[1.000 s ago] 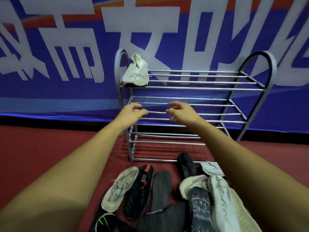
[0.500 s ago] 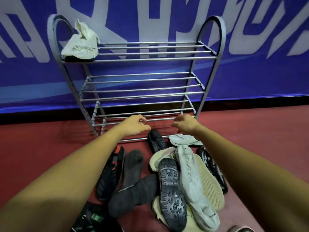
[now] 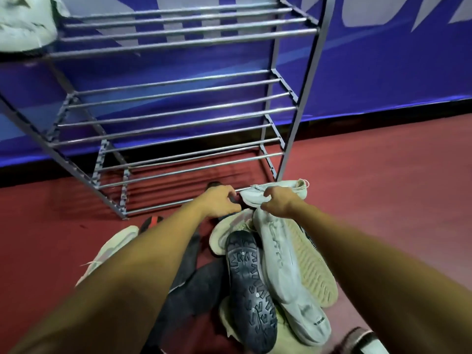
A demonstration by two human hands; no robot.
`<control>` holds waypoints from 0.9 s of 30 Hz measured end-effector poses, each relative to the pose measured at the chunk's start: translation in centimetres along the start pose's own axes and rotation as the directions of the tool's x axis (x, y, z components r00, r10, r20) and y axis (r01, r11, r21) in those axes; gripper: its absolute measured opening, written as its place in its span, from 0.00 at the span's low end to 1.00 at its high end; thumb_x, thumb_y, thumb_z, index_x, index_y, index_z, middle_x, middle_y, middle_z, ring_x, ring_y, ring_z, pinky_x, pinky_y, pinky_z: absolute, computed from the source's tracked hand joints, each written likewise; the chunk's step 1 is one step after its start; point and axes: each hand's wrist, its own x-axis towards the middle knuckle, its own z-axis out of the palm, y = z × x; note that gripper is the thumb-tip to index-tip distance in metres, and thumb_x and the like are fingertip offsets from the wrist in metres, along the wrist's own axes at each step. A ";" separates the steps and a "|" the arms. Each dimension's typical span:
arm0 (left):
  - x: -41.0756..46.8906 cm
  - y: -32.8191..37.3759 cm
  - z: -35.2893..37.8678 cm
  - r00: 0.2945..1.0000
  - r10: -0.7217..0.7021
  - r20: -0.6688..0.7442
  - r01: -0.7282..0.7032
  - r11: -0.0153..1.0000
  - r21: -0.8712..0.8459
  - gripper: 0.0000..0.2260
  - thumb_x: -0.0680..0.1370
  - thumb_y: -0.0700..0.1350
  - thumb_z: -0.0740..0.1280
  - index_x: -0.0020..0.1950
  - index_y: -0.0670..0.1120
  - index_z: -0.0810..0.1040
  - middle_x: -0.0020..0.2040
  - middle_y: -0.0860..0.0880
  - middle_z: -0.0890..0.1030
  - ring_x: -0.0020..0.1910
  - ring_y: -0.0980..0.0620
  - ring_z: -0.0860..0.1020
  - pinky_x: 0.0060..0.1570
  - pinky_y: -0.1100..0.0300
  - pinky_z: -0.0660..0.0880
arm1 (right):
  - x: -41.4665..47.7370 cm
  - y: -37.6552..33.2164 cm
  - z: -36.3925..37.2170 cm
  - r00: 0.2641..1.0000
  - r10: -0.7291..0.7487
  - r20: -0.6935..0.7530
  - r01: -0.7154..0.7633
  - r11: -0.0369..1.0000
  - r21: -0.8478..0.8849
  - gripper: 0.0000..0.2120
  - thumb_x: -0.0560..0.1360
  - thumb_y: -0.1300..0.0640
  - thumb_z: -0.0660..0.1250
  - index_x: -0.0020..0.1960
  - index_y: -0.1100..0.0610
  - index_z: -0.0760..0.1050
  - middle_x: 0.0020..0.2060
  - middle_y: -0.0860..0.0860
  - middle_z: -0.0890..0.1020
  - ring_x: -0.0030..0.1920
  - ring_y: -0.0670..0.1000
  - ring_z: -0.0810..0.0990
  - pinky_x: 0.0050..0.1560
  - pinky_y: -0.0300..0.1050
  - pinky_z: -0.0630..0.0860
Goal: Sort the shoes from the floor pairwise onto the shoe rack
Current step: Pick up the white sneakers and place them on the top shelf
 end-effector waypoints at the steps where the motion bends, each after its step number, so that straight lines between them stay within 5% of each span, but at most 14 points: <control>1: 0.8 -0.1 0.4 1.000 0.000 0.026 -0.001 1.000 0.018 0.22 0.76 0.50 0.70 0.68 0.46 0.73 0.56 0.48 0.78 0.51 0.50 0.77 0.47 0.61 0.71 | 0.6 0.3 0.4 1.000 -0.005 0.023 0.005 1.000 -0.021 0.22 0.76 0.52 0.65 0.68 0.60 0.74 0.66 0.59 0.78 0.65 0.60 0.75 0.65 0.51 0.73; 8: 7.4 -0.6 4.0 0.999 -0.001 0.041 0.001 1.000 -0.011 0.24 0.76 0.49 0.70 0.71 0.47 0.70 0.59 0.45 0.79 0.49 0.49 0.76 0.46 0.57 0.72 | 6.8 2.3 2.6 0.999 -0.003 0.048 0.006 0.998 -0.063 0.22 0.76 0.51 0.65 0.68 0.57 0.72 0.64 0.58 0.78 0.63 0.60 0.76 0.60 0.51 0.75; 16: 11.6 -2.7 7.6 0.995 -0.097 -0.006 0.096 0.992 -0.087 0.25 0.75 0.46 0.69 0.73 0.51 0.70 0.65 0.46 0.79 0.61 0.45 0.78 0.57 0.60 0.72 | 10.2 2.7 4.9 0.998 0.059 -0.027 -0.061 0.995 -0.082 0.14 0.76 0.53 0.64 0.60 0.55 0.76 0.56 0.56 0.81 0.55 0.59 0.79 0.54 0.52 0.77; 23: 10.9 -1.1 7.2 0.989 -0.084 -0.120 0.059 0.978 -0.202 0.17 0.75 0.41 0.69 0.63 0.48 0.76 0.41 0.49 0.79 0.36 0.52 0.74 0.39 0.65 0.67 | 8.6 2.3 4.2 0.982 0.091 -0.164 -0.094 0.995 -0.013 0.12 0.77 0.59 0.59 0.57 0.58 0.76 0.54 0.58 0.82 0.54 0.61 0.80 0.48 0.50 0.75; 27: 8.2 -0.1 5.8 0.984 -0.035 -0.175 -0.002 0.978 -0.206 0.17 0.74 0.43 0.70 0.62 0.52 0.76 0.55 0.43 0.80 0.50 0.44 0.77 0.45 0.62 0.68 | 5.9 1.6 2.5 0.973 0.089 -0.212 -0.092 0.996 -0.001 0.10 0.77 0.58 0.60 0.56 0.58 0.77 0.52 0.57 0.82 0.51 0.59 0.80 0.43 0.47 0.71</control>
